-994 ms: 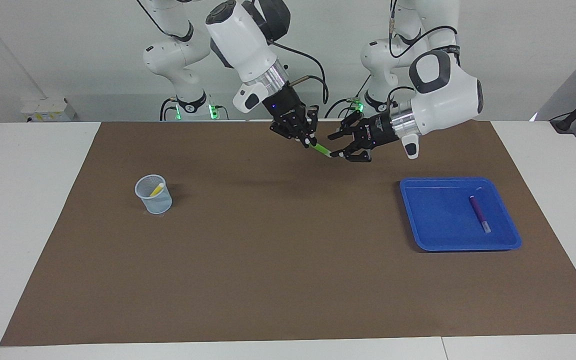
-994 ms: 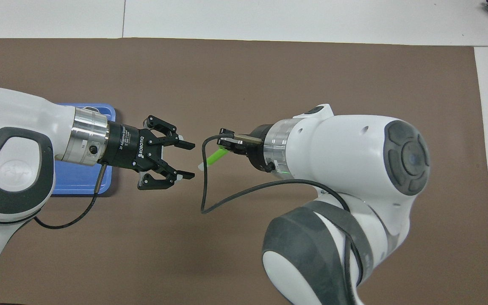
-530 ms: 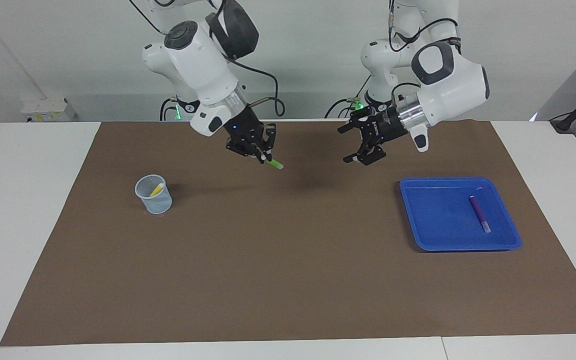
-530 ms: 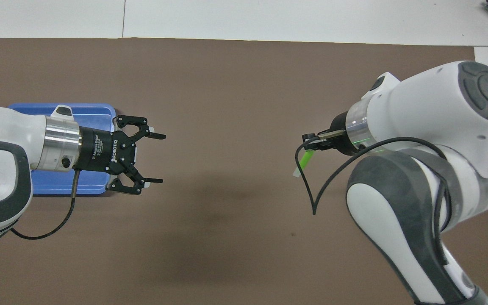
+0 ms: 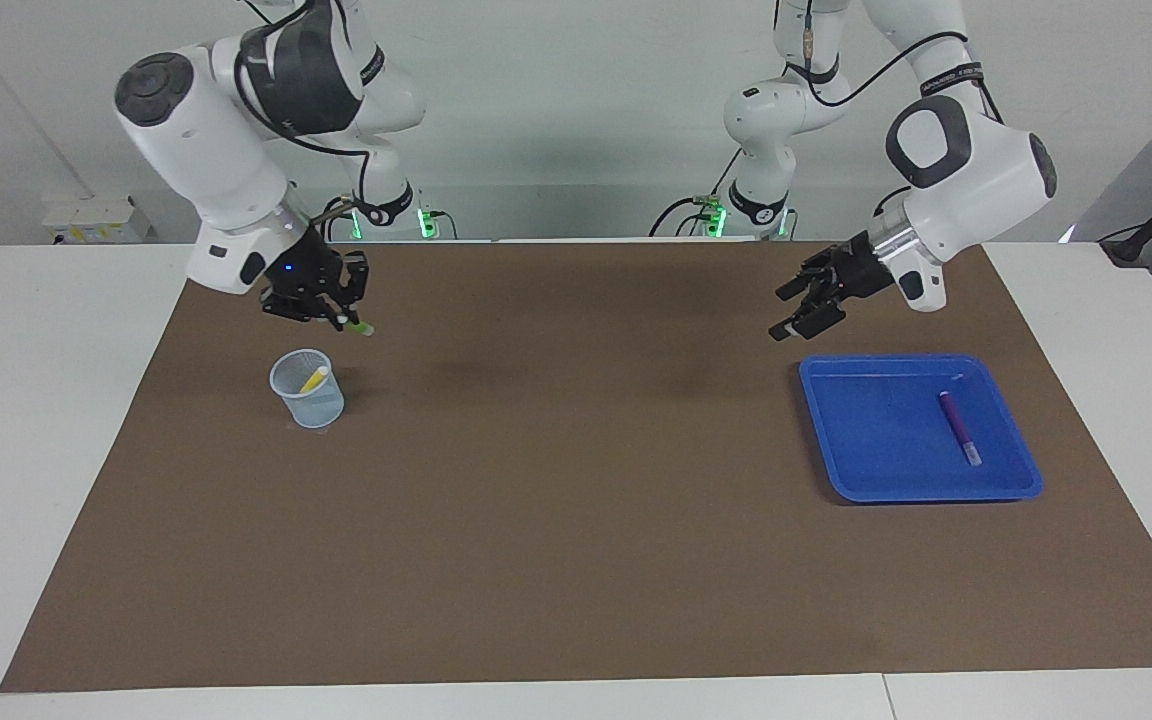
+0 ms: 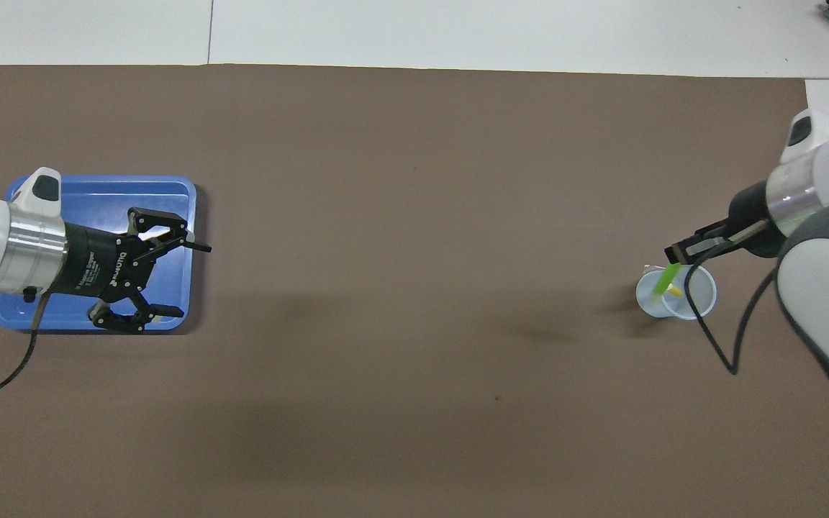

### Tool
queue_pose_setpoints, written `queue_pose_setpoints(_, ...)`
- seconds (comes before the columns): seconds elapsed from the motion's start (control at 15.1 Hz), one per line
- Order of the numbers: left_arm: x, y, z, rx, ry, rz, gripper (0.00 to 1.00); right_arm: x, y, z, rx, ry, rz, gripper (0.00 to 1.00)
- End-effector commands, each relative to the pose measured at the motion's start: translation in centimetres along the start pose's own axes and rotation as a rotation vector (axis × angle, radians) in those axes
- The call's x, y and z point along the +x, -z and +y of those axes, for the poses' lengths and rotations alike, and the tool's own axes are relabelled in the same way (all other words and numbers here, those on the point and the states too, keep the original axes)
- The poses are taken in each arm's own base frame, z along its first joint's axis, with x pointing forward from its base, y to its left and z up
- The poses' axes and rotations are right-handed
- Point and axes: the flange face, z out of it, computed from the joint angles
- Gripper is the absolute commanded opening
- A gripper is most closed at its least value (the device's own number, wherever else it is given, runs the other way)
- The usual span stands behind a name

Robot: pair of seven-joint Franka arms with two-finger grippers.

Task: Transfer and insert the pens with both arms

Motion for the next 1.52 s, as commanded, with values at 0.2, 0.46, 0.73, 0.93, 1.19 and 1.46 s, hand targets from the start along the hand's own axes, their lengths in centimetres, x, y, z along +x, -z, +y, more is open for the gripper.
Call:
queue_pose_setpoints(0.2, 4.5, 4.2, -4.5, 0.129, -0.4, 0.18, 1.0, -3.9, -4.0, 3.7, -0.089, 0.082, 0.04, 0.0)
queue_pose_setpoints(0.46, 6.3, 5.2, -5.2, 0.294, -0.614, 0.295, 1.0, -4.1, -4.7, 4.1, -0.093, 0.054, 0.053, 0.0)
queue_pose_setpoints(0.73, 10.4, 4.9, -6.6, 0.369, -0.75, 0.316, 1.0, -4.2, -6.6, 4.5, -0.081, 0.023, 0.062, 0.0)
queue_pose_setpoints(0.93, 13.4, 3.7, -6.6, 0.403, -0.79, 0.361, 1.0, -4.3, -7.7, 4.8, -0.076, -0.022, 0.062, 0.0)
queue_pose_setpoints(1.19, 17.6, 2.1, -6.6, 0.42, -0.812, 0.348, 1.0, -4.2, -8.5, 4.9, -0.013, -0.094, 0.103, 0.26)
queue_pose_setpoints(1.46, 22.3, 0.5, -6.6, 0.468, -0.872, 0.367, 1.0, -4.2, -8.4, 4.8, -0.008, -0.099, 0.096, 1.0)
